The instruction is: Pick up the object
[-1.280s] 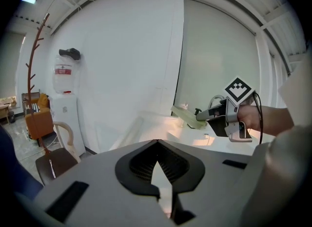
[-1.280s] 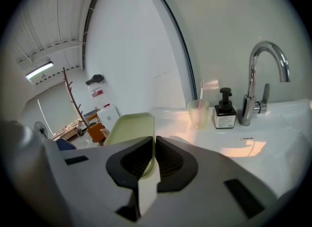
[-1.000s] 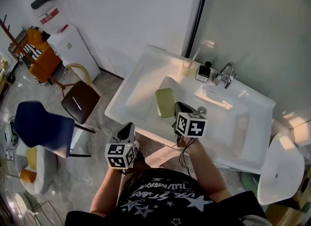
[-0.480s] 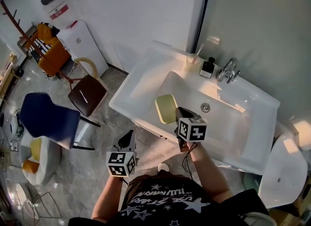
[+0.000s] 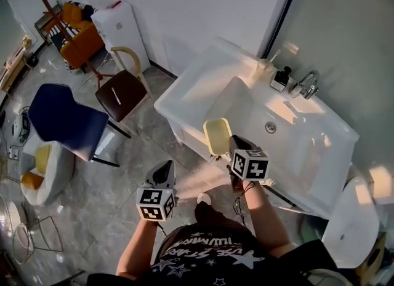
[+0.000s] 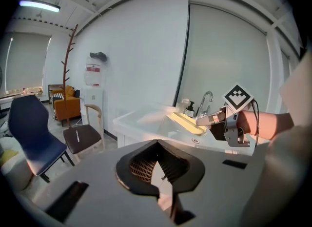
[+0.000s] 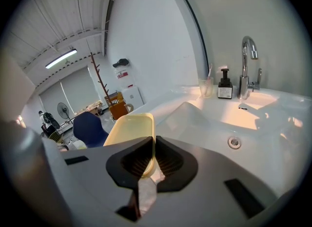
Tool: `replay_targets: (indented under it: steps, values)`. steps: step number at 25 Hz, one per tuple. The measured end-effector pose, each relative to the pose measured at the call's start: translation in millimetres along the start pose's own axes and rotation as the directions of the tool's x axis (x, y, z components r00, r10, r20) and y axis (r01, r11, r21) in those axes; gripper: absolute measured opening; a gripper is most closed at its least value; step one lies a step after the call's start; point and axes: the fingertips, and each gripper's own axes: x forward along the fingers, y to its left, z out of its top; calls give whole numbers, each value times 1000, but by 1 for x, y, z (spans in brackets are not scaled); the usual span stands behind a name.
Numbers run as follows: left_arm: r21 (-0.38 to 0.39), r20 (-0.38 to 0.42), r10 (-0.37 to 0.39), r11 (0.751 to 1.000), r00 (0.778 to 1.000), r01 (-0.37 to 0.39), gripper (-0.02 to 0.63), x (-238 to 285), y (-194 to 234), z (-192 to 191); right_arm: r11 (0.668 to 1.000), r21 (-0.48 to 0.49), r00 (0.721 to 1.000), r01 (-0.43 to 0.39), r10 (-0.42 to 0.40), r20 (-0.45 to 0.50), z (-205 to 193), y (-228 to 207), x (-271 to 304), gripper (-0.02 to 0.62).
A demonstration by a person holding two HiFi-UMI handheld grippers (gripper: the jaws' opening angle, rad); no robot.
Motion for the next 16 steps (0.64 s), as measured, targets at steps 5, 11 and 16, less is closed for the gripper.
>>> replay_targets:
  steps: [5, 11, 16]
  values:
    - [-16, 6, 11, 1000, 1000, -11, 15, -50, 0, -21, 1000, -1, 1000, -8, 8, 3, -27, 25, -35, 29]
    - [-13, 40, 10, 1000, 999, -10, 15, -103, -10, -34, 1000, -11, 1000, 0, 0, 21, -54, 46, -83, 29]
    - [-20, 55, 10, 1000, 998, -9, 15, -144, -17, -51, 1000, -14, 1000, 0, 0, 27, -82, 63, -121, 29]
